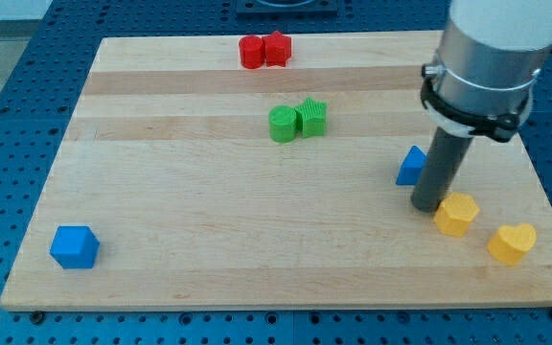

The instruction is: Slide the triangle to the center right of the board

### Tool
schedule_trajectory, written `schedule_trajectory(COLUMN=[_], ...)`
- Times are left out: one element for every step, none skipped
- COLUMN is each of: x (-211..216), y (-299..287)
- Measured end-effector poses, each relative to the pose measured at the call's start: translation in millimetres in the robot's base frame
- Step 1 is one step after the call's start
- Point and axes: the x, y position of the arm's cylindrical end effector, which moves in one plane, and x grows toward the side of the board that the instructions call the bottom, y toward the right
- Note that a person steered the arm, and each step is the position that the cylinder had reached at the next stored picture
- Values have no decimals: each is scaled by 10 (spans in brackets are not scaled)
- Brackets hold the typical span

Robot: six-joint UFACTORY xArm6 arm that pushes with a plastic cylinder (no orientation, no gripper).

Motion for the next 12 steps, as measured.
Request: schedule_trajectory(x=[0, 0, 0, 0, 0, -17, -216, -456, -630, -707, -707, -707], y=[113, 181, 185, 172, -9, -271, -289, -277, -171, -3, 168, 304])
